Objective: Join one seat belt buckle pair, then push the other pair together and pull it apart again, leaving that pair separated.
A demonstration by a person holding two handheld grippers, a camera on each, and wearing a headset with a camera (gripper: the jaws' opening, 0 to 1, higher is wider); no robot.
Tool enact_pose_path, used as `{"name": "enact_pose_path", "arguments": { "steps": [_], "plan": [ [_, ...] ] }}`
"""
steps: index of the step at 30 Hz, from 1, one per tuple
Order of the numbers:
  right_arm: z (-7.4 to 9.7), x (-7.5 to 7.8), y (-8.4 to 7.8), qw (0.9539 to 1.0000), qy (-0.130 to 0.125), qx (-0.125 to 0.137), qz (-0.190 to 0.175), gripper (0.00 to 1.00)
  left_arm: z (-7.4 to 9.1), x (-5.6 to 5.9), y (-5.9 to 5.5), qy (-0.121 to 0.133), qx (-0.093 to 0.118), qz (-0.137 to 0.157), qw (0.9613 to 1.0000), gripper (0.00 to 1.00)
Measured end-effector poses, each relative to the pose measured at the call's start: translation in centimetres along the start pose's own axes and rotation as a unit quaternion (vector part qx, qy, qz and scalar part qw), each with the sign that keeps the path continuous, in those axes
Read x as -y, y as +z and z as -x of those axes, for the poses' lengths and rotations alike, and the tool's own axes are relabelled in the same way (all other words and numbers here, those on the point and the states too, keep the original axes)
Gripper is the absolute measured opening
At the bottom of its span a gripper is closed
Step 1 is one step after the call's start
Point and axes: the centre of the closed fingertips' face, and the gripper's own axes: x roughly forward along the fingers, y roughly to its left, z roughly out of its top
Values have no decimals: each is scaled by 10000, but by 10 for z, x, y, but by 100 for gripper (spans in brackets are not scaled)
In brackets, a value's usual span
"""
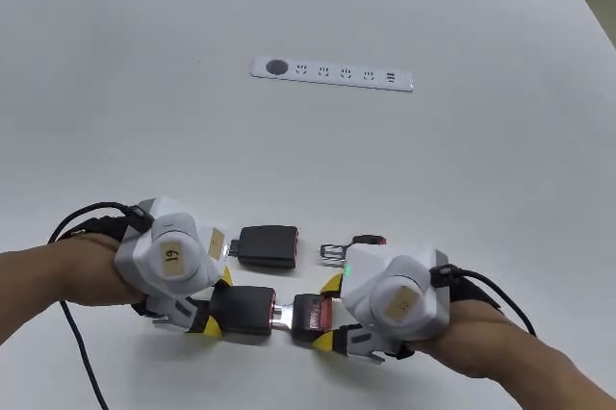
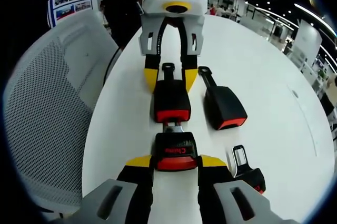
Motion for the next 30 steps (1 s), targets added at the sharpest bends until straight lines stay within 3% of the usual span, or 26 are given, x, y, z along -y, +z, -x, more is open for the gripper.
{"name": "enact_pose_path", "arguments": {
  "steps": [30],
  "plan": [
    [-9, -2, 11, 10000, 70, -31, -43, 27, -2, -2, -1, 13, -95, 10, 10000, 29]
  ]
}}
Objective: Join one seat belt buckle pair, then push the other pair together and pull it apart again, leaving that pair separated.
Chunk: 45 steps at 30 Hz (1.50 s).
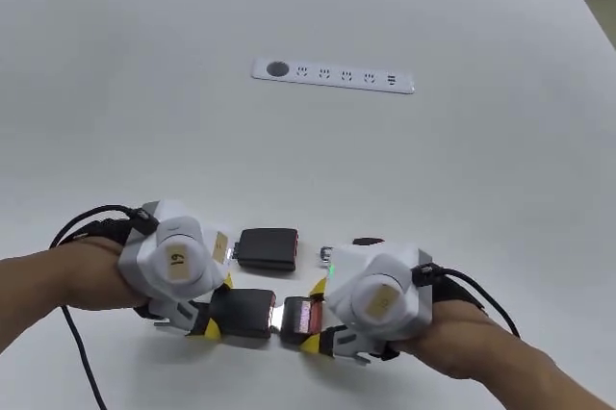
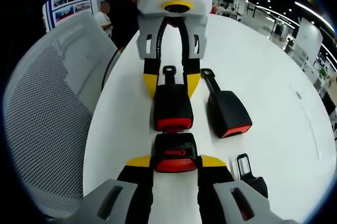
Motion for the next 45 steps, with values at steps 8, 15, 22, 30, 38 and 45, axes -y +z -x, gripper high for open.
{"name": "enact_pose_path", "arguments": {
  "steps": [8, 15, 22, 30, 38, 45],
  "plan": [
    [-1, -3, 3, 10000, 1, -7, -6, 27, 3, 0, 1, -4, -19, -45, 10000, 29],
    [1, -5, 3, 9999, -96, 25, 50, 28, 5, 1, -1, -8, 2, -16, 10000, 30],
    [3, -3, 3, 9999, -72, 147, -23, 28, 6, 2, -2, 57, 30, -66, 10000, 31],
    [1, -1, 2, 9997, -34, 226, -112, 28, 6, 1, -4, -25, 116, 39, 9999, 30],
    [0, -1, 2, 9997, -87, 248, 11, 29, 4, 2, -4, -23, 25, -49, 10000, 32],
    [1, -1, 2, 9997, -57, 223, -53, 31, 3, 3, -3, 15, -38, -109, 9999, 33]
  ]
}}
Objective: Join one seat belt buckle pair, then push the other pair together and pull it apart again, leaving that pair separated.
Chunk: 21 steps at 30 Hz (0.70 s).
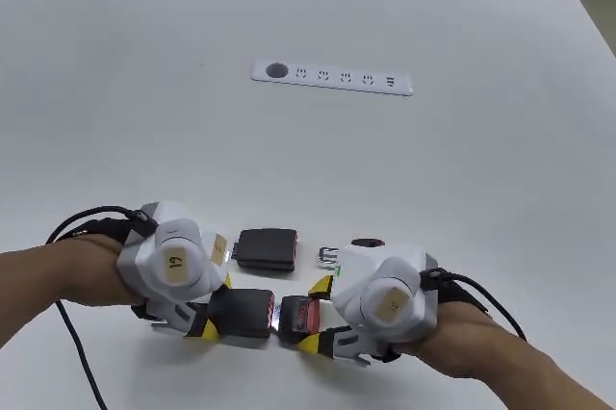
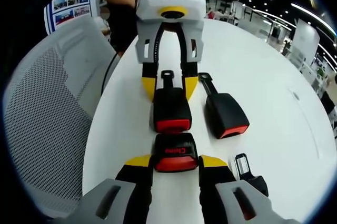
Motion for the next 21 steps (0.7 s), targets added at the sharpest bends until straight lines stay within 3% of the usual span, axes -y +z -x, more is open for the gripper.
{"name": "enact_pose_path", "arguments": {
  "steps": [9, 21],
  "plan": [
    [1, -1, -1, 9999, 32, -90, -38, 36, 4, -2, 7, 53, 97, 20, 9999, 38],
    [23, 7, 5, 10000, -55, -66, -28, 42, 17, -5, 13, 140, 130, 50, 9998, 41]
  ]
}}
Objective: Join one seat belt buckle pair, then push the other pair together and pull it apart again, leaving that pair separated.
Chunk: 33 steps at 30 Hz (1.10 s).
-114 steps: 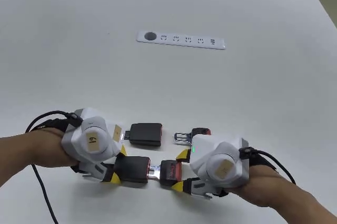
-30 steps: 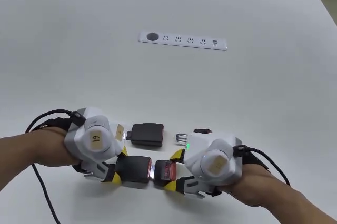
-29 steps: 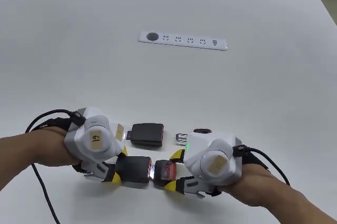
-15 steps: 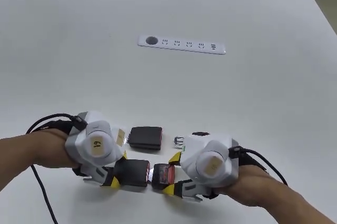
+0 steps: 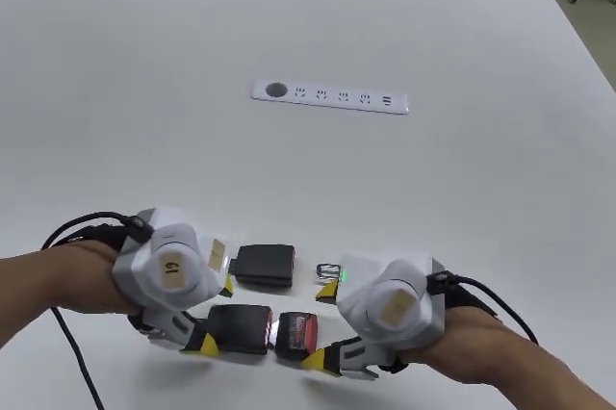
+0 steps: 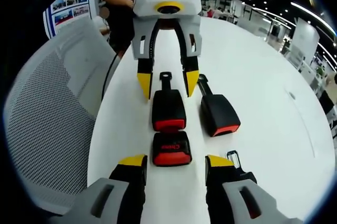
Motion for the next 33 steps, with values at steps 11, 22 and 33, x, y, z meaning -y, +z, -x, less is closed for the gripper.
{"name": "enact_pose_path", "arguments": {
  "steps": [11, 22, 33],
  "plan": [
    [17, 23, -12, 9998, -176, -29, -34, 44, 16, -17, 6, 159, 118, 181, 9996, 43],
    [31, 53, -28, 9992, -374, -76, -131, 43, 21, -40, 13, 281, 266, 387, 9985, 44],
    [35, 71, -39, 9987, -474, -123, -131, 43, 15, -61, 16, 379, 261, 475, 9978, 44]
  ]
}}
